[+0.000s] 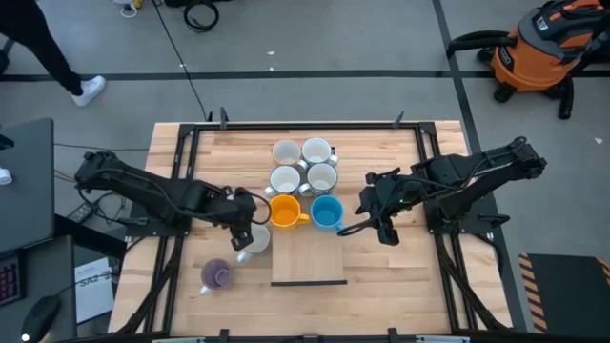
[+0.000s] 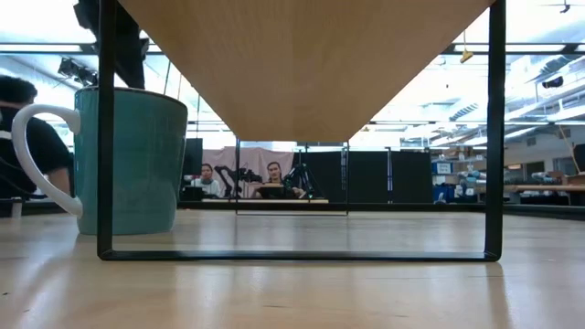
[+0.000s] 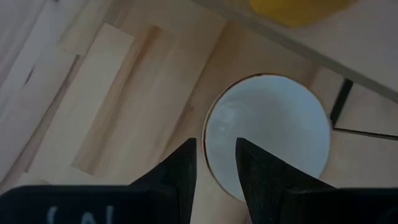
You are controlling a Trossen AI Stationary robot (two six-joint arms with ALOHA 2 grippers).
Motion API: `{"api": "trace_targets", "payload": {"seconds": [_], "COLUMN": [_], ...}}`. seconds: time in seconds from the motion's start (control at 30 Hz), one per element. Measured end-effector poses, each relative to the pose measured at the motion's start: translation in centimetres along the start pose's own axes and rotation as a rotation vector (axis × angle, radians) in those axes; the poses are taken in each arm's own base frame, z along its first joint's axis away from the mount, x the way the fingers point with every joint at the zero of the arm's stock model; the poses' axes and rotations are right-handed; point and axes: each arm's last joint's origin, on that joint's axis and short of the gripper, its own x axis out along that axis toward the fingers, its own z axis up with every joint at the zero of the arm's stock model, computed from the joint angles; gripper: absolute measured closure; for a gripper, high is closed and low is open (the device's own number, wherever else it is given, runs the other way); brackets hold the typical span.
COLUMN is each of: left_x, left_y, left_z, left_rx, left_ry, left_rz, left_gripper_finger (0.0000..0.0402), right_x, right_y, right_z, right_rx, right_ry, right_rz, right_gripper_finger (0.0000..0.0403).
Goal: Place coffee mugs
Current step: Put the green mug on the shelf
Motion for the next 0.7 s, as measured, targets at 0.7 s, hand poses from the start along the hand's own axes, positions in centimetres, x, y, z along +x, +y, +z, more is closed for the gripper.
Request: {"api": "trace_targets", "payload": {"seconds": [0.7], "left_x": [4.5], "left_y": [-1.1], "left_z": [-0.2], "left_rx": [0.095], "left_ry": [0.174], "left_rz": [0.123], "left_gripper_finger": [0.0283], "right_x": [0.0], "right_y": [0.0], "right_z": [-0.1], "right_rx": [0.000], "right_ry": [0.006], "right_rz": [-0.002], "right_gripper_finger": [0.0239]}}
